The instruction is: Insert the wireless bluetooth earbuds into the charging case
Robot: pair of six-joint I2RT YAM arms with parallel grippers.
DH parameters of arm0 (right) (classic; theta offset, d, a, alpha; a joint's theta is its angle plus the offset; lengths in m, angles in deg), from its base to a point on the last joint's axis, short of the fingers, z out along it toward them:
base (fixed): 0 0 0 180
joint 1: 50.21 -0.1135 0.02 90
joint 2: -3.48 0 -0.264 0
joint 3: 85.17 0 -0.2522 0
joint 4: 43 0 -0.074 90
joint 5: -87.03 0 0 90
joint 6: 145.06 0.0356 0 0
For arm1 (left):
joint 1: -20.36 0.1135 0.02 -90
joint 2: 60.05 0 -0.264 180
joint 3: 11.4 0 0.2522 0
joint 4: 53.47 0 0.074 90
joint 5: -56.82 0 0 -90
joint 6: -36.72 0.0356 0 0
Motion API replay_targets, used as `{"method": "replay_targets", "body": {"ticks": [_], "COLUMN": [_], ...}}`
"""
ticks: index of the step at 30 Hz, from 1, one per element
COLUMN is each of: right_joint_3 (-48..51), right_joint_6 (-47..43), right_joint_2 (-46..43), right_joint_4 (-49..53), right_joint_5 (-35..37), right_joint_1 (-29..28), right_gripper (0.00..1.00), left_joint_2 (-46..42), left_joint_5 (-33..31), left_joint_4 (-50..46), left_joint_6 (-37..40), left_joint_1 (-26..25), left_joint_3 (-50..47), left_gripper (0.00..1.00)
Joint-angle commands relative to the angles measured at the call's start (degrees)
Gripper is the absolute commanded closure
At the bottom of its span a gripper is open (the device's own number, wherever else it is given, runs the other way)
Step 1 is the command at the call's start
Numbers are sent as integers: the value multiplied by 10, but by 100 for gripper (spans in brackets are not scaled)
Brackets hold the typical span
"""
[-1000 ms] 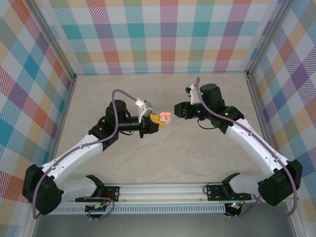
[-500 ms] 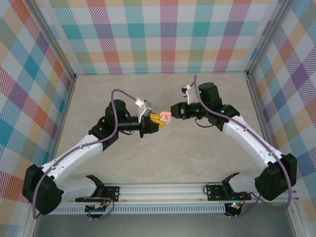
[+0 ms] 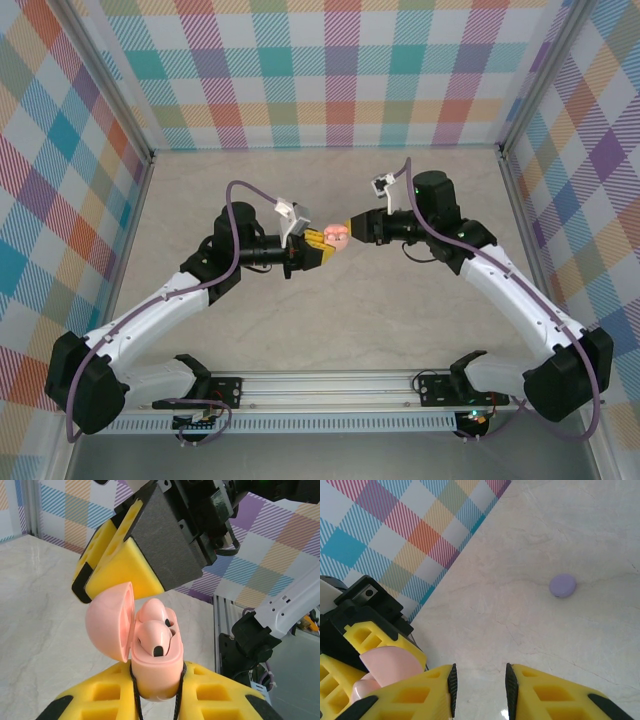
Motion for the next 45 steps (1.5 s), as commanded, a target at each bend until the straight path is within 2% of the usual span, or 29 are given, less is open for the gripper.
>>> {"method": "replay_targets", "body": {"ticks": [1, 19, 36, 45], "right_joint_3": [8, 11, -6, -9], "right_joint_6": [-18, -27, -62, -74], "right_joint_2": [-12, -13, 11, 11], "right_joint_4": [-27, -33, 34, 60], "right_joint_5": [-29, -99, -81, -45], "right_joint_1": [-2, -2, -9, -12], "right_gripper": [67, 68, 69, 72], "left_joint_2": [6, 14, 31, 44], "left_joint_5": [-9, -8, -17, -43], "left_joint_4": [7, 9, 11, 8], "left_joint_6": [-2, -10, -24, -36], "left_joint_1": [-7, -6, -7, -6], "left_joint_3": [12, 22, 33, 35], "left_gripper": [96, 96, 95, 95]}}
